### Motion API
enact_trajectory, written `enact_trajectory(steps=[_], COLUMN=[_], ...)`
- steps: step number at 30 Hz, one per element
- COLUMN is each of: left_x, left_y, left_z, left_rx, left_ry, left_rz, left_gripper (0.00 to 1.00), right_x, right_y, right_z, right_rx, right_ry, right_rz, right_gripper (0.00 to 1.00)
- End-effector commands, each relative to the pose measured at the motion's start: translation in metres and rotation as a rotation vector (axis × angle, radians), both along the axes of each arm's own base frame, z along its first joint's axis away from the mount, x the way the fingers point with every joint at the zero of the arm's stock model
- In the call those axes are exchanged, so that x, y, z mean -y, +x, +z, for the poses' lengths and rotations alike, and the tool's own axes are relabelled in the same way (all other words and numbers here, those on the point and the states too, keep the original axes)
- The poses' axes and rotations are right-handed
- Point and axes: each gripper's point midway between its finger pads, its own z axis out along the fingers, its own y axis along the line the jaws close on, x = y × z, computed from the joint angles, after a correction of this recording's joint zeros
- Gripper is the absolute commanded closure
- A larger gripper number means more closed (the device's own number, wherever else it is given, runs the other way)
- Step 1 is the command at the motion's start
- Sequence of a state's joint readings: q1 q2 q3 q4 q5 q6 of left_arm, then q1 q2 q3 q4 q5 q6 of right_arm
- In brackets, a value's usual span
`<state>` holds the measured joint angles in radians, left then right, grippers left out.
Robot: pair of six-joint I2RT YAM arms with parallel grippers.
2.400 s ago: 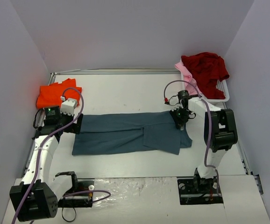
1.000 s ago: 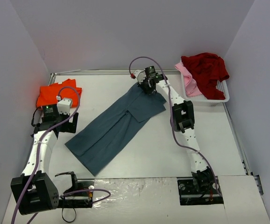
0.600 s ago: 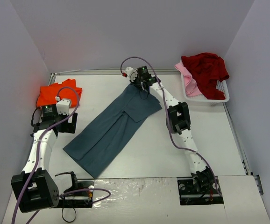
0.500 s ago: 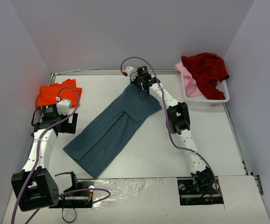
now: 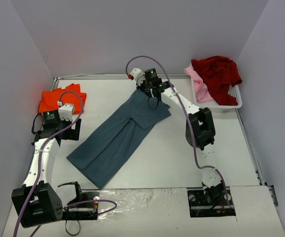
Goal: Fold and stack the t-shirts
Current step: Rotate the tshirt 90 degrees
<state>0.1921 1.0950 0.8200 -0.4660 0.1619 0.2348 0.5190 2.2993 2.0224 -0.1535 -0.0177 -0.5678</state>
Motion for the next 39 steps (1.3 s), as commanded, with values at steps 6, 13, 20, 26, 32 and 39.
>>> enact_trajectory(steps=[6,13,20,26,32,39], left_x=[-0.008,-0.008,-0.008,-0.008,-0.008,-0.004], left_y=[0.006,0.005,0.005,0.005,0.006,0.005], left_z=[0.041,0.043,0.044,0.043,0.042,0.046], left_rx=[0.120,0.131,0.140,0.137,0.132,0.144], left_ry=[0.038,0.043,0.042,0.041,0.042,0.029], left_rz=[0.028,0.031,0.028,0.027,0.027,0.014], left_gripper=[0.06,0.06,0.06,0.06,0.06,0.06], right_x=[-0.004,-0.013,-0.012,-0.004,0.009,0.027], right_y=[-0.093,-0.140,-0.158,-0.173,-0.177,-0.154], right_z=[-0.001,-0.049,-0.079,-0.103,-0.126,-0.141], right_rx=[-0.303,-0.570,-0.680,-0.744,-0.765,-0.709], right_ry=[0.178,0.199,0.180,0.142,0.075,-0.020], right_rz=[0.069,0.135,0.130,0.119,0.088,0.003], right_gripper=[1.00,1.00,1.00,1.00,1.00,1.00])
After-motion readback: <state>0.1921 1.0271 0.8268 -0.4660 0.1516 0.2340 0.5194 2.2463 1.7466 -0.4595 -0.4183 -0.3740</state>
